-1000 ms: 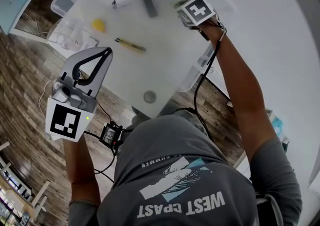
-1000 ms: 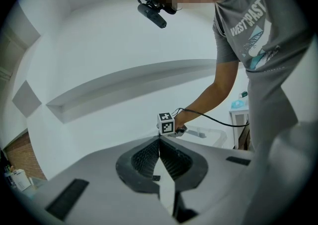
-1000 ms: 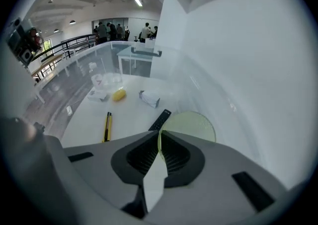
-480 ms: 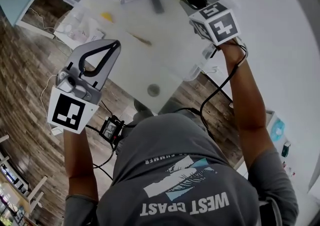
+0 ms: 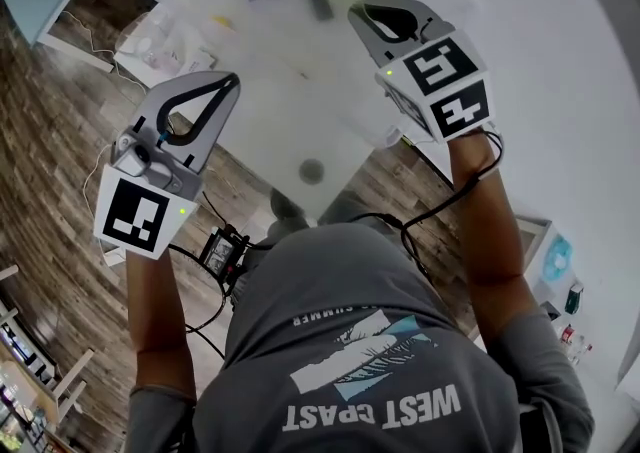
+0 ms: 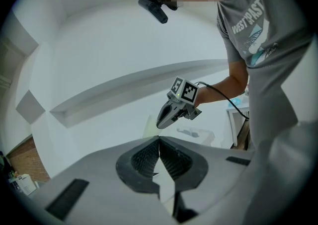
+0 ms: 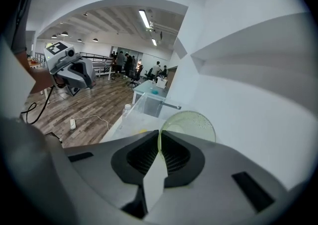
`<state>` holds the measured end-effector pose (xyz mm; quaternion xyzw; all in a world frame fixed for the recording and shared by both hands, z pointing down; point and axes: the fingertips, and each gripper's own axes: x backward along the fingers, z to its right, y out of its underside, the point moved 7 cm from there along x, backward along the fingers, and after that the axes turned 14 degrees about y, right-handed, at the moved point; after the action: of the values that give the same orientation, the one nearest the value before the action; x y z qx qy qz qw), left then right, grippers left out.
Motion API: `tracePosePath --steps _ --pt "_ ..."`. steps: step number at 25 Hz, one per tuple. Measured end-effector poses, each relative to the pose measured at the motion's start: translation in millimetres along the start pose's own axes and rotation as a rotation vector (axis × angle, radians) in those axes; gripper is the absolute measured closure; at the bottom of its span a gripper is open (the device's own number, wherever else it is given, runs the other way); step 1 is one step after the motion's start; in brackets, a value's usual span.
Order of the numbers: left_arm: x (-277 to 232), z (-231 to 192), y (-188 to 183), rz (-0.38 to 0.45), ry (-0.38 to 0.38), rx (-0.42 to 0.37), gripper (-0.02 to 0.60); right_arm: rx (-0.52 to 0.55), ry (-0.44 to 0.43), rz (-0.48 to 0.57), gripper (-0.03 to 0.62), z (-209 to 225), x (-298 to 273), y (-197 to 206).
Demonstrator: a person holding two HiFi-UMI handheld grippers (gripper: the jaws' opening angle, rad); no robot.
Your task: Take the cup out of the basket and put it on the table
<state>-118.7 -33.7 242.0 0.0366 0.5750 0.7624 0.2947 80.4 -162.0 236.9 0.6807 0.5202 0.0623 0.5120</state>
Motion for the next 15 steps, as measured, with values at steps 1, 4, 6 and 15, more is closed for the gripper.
tracePosePath --steps 1,4,6,15 --pt "1 1 0 -0.002 -0.001 -0.001 0.571 0.001 -0.004 0.010 0.565 -5 4 -3" --pt "5 4 1 -0.009 -0.006 -0.004 0.571 0.001 -0.017 0.036 0.565 -18 14 -9" --pt "7 5 2 -0.007 -0.014 0.001 0.571 0.004 -0.027 0.052 0.565 -27 19 -12" --pt "21 12 8 -0.005 -0.045 0.025 0.571 0.038 -0.107 0.101 0.565 -75 32 -29"
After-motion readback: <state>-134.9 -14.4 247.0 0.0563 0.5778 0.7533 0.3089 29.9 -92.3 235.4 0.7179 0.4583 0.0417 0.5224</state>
